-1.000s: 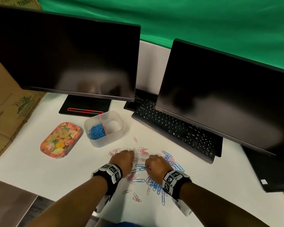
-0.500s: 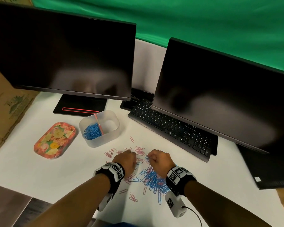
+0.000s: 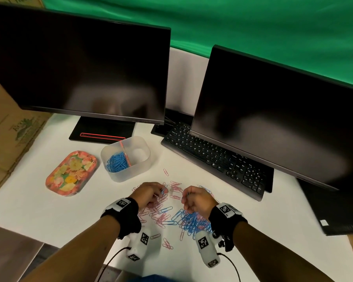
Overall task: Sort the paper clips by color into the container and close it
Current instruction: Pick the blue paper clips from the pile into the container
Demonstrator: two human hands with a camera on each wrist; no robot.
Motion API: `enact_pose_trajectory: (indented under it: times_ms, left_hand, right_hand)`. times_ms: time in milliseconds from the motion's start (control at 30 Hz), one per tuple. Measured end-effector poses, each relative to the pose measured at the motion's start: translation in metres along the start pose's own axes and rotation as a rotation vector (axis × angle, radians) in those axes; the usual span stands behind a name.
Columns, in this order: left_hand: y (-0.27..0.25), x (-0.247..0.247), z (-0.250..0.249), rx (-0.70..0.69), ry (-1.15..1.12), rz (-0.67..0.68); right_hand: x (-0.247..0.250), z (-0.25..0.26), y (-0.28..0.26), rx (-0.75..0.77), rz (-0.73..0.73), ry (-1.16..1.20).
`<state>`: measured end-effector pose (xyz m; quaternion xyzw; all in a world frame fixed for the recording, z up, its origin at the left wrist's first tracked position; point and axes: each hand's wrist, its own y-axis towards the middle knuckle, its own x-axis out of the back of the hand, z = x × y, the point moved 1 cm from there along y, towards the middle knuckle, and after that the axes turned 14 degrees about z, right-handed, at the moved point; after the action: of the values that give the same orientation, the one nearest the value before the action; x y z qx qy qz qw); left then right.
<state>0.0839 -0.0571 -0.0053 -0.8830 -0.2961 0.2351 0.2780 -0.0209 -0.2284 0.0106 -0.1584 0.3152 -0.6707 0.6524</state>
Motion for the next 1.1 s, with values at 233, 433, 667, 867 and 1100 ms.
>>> enact_pose_trajectory:
  times_ms: [233,433,667,867,1100]
  left_hand:
    - [-0.003,-0.006,-0.003,0.064,-0.216,0.132]
    - [0.003,-0.011,0.001,0.102,0.054,0.075]
    - [-0.001,-0.014,0.010,-0.013,1.160,-0.034]
    - [0.001,-0.021,0.007,-0.004,1.383,-0.041]
    - [-0.001,-0.029,0.000,0.036,1.383,0.001]
  right_hand:
    - [-0.009,0.000,-0.001,-0.021,0.022,-0.783]
    - [-0.024,-0.007,-0.003,0.035,0.127,-1.412]
    - [-0.027,-0.011,-0.002,0.041,0.135,-1.466]
    - [-0.029,-0.010,-0.002,-0.037,0.072,-1.486]
    - [-0.026,-0.010,0.000,-0.097,-0.054,-1.368]
